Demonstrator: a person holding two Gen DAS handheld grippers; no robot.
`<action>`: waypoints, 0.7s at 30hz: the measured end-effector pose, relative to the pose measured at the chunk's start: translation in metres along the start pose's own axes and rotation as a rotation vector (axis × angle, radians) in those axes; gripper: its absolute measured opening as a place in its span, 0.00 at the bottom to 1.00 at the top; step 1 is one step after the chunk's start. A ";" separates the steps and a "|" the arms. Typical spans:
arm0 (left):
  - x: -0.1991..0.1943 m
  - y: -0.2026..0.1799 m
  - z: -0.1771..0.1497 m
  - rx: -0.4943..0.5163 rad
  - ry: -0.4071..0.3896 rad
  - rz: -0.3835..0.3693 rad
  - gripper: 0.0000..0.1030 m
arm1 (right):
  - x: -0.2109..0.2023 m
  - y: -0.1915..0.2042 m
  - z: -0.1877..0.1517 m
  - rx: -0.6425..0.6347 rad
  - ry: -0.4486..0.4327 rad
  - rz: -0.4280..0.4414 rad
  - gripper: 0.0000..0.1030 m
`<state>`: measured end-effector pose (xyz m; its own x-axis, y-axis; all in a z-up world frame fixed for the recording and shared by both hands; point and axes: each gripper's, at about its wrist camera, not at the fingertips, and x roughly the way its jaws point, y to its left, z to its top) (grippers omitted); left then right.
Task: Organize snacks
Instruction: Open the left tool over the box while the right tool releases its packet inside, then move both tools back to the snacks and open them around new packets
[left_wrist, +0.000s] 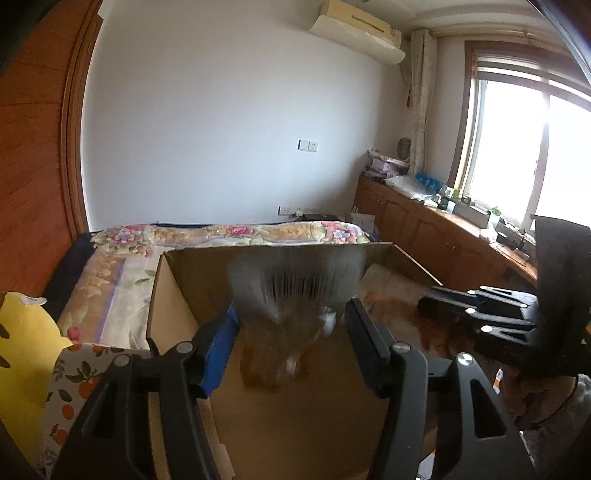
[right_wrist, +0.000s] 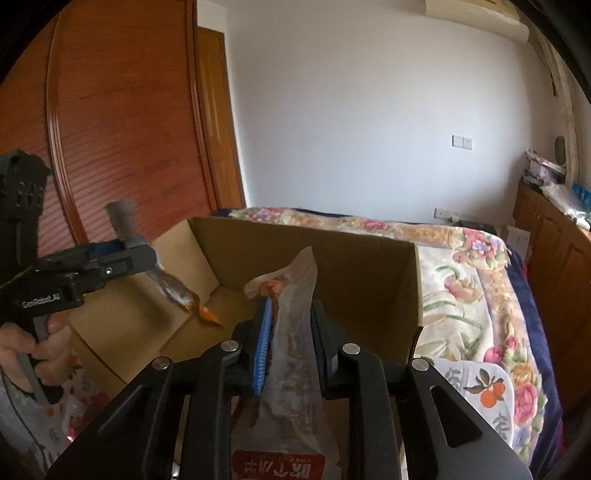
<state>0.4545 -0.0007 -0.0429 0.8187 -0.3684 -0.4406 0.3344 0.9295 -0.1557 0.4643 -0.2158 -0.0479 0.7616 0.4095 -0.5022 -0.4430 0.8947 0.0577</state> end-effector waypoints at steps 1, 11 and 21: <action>-0.001 -0.001 0.000 0.004 0.000 0.006 0.57 | 0.002 -0.001 0.000 -0.002 0.007 -0.004 0.20; -0.008 -0.007 0.002 0.040 0.008 0.012 0.60 | -0.009 -0.002 -0.002 -0.001 0.029 -0.042 0.29; -0.052 -0.018 -0.019 0.071 0.036 0.022 0.60 | -0.070 0.013 -0.004 -0.002 0.020 -0.082 0.30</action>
<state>0.3969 0.0022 -0.0342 0.8093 -0.3459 -0.4747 0.3498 0.9331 -0.0836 0.4033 -0.2334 -0.0157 0.7860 0.3312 -0.5220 -0.3802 0.9248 0.0144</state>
